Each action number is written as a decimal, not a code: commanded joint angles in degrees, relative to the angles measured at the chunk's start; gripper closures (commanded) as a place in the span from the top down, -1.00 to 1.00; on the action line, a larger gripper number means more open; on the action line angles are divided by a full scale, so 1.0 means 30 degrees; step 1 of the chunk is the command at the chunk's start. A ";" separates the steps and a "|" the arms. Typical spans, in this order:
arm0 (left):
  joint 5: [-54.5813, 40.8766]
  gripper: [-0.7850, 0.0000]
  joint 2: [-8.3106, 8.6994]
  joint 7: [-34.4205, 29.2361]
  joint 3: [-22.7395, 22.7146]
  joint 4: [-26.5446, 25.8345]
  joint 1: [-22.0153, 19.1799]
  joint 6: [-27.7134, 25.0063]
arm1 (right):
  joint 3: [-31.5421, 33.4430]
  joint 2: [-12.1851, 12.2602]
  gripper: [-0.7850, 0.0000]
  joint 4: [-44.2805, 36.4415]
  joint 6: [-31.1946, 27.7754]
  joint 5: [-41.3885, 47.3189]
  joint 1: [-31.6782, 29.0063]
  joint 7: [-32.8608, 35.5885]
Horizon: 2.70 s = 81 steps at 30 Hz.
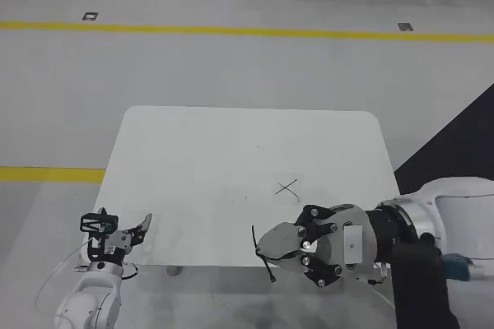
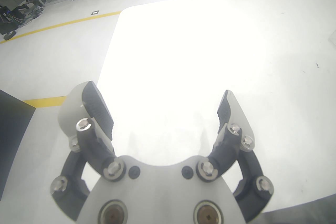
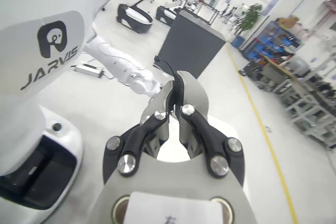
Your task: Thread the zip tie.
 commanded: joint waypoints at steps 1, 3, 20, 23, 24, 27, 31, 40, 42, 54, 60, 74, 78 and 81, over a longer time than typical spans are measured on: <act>0.0000 1.00 0.0000 0.0000 0.0000 0.0000 0.0000 0.0000 | 0.1297 -0.0067 -1.00 -0.0219 -0.0064 -0.1031 -0.0371 -0.1836; 0.0000 1.00 0.0000 0.0000 0.0000 0.0000 0.0000 0.0000 | 0.2129 -0.0152 -1.00 -0.0415 -0.0064 -0.1731 -0.0845 -0.3363; 0.0000 1.00 0.0000 0.0000 0.0000 0.0000 0.0000 0.0000 | -0.0538 -0.0367 -1.00 -0.0438 0.1345 -1.1575 0.0649 -0.3334; 0.0000 1.00 0.0000 0.0000 0.0000 0.0000 0.0000 0.0000 | -0.1622 -0.0441 -1.00 -0.0438 0.1467 -1.2314 0.1725 -0.3251; 0.0000 1.00 0.0000 0.0000 0.0000 0.0000 0.0000 0.0000 | -0.1961 -0.0491 -1.00 -0.0438 0.1687 -1.2129 0.1966 -0.3639; 0.0000 1.00 0.0000 0.0000 0.0000 0.0000 0.0000 0.0000 | -0.2605 -0.0582 -1.00 -0.0438 0.1801 -1.1644 0.2540 -0.4594; 0.0000 1.00 0.0000 0.0000 0.0000 0.0000 0.0000 0.0000 | -0.2700 -0.0636 -1.00 -0.0438 0.1014 -1.1889 0.3763 -0.5899; 0.0000 1.00 0.0000 0.0000 0.0000 0.0000 0.0000 0.0000 | -0.2011 -0.0600 -1.00 -0.0438 0.0904 -1.2529 0.3810 -0.7805; 0.0000 1.00 0.0000 0.0000 0.0000 0.0000 0.0000 0.0000 | -0.1916 -0.0583 -1.00 -0.0438 0.0892 -1.2742 0.3720 -0.8034; 0.0000 1.00 0.0000 0.0000 0.0000 0.0000 0.0000 0.0000 | -0.1272 -0.0400 -1.00 -0.0438 0.2945 -0.7850 0.2203 -0.6045; 0.0000 1.00 0.0000 0.0000 0.0000 0.0000 0.0000 0.0000 | -0.1205 -0.0295 -1.00 -0.0438 0.2299 -0.6865 0.2488 -0.5302; 0.0000 1.00 0.0000 0.0000 0.0000 0.0000 0.0000 0.0000 | -0.1879 -0.0127 -1.00 -0.0076 -0.0492 -0.3074 0.3995 -0.5745; 0.0000 1.00 0.0000 0.0000 0.0000 0.0000 0.0000 0.0000 | -0.1638 -0.0051 -1.00 -0.0188 -0.0351 -0.2552 0.3991 -0.5479; 0.0000 1.00 0.0000 0.0000 0.0000 0.0000 0.0000 0.0000 | -0.1552 -0.0002 -1.00 -0.0232 -0.0252 -0.2272 0.3864 -0.5322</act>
